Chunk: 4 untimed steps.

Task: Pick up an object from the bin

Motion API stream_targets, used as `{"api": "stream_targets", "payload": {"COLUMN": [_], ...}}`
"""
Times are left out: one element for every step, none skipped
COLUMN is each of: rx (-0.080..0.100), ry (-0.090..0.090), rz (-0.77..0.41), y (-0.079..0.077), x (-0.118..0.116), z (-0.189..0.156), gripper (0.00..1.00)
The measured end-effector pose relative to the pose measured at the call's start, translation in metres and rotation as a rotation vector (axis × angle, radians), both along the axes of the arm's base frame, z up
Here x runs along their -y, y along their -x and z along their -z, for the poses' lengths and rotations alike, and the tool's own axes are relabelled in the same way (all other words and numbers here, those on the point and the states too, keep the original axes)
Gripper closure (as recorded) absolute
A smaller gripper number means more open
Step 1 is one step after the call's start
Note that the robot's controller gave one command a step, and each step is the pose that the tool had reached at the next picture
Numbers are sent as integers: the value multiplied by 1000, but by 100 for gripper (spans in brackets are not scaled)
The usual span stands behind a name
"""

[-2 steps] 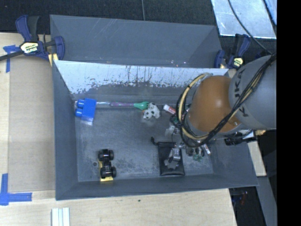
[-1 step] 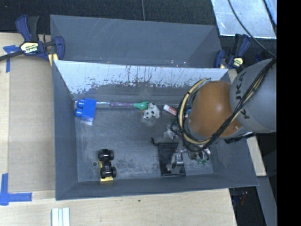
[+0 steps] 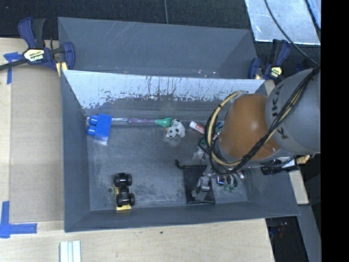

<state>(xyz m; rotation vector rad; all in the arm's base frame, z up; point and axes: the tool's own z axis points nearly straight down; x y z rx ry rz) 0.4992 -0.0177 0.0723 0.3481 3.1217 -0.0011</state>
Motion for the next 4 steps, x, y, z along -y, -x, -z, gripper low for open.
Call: {"api": "stream_targets", "payload": {"rx": [5, 4, 4, 4], "ry": [1, 1, 1, 0], "rz": [-149, -36, -36, -36], "y": [-3, -2, -2, -1], "x": [0, 1, 1, 1], "z": [1, -1, -1, -13], "gripper": [0, 100, 100, 100]}}
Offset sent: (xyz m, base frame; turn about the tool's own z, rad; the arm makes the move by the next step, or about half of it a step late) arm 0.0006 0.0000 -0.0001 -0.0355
